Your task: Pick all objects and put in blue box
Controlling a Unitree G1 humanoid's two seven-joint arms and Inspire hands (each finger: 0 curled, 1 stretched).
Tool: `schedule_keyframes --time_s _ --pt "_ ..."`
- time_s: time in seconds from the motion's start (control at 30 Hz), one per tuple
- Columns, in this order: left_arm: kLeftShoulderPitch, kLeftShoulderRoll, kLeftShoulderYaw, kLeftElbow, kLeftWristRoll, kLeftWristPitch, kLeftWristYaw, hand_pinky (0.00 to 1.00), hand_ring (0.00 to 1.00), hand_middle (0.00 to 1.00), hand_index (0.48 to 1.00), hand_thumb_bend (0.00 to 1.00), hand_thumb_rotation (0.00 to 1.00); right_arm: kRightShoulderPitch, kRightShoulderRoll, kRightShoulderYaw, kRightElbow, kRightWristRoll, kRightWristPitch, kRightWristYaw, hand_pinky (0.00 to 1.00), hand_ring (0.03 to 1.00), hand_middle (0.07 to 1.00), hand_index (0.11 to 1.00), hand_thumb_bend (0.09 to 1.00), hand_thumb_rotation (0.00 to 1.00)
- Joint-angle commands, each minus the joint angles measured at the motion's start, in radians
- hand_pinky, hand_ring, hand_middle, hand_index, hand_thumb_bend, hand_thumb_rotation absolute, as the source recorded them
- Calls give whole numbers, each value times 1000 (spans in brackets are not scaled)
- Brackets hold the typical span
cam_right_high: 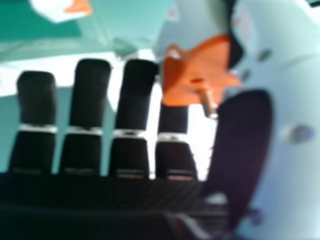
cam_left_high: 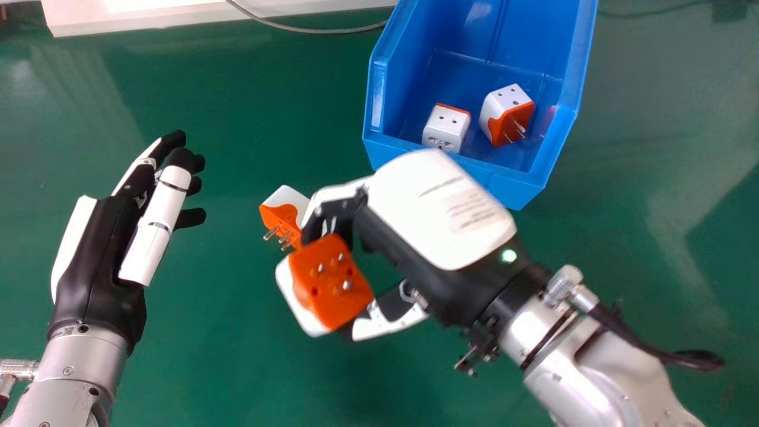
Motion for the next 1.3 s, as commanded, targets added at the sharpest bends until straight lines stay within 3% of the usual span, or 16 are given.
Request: schedule_keyframes --time_s 0.0,0.37,0.6,0.9,1.27 --pt "-10 11 9 -7 -9 -17 -4 785 873 873 909 487 886 -51 12 -46 -40 15 5 -9 333 426 516 517 494 0" --pt "-18 12 12 6 -9 -17 -8 786 874 875 910 487 886 -211 -17 -154 45 -5 -16 -81 326 433 523 530 492 0" --pt "-17 11 16 5 -14 -18 -13 786 874 875 910 484 886 -383 -42 -208 176 -17 34 -91 328 432 525 525 493 0" --pt "-9 4 19 -4 -23 -21 -17 789 875 876 910 483 887 -605 -49 -200 448 -48 115 -138 324 431 525 530 491 0" --pt "-4 5 26 -8 -36 -22 -21 794 877 878 913 477 888 -823 -81 -122 814 -89 176 -204 320 429 525 540 490 0"
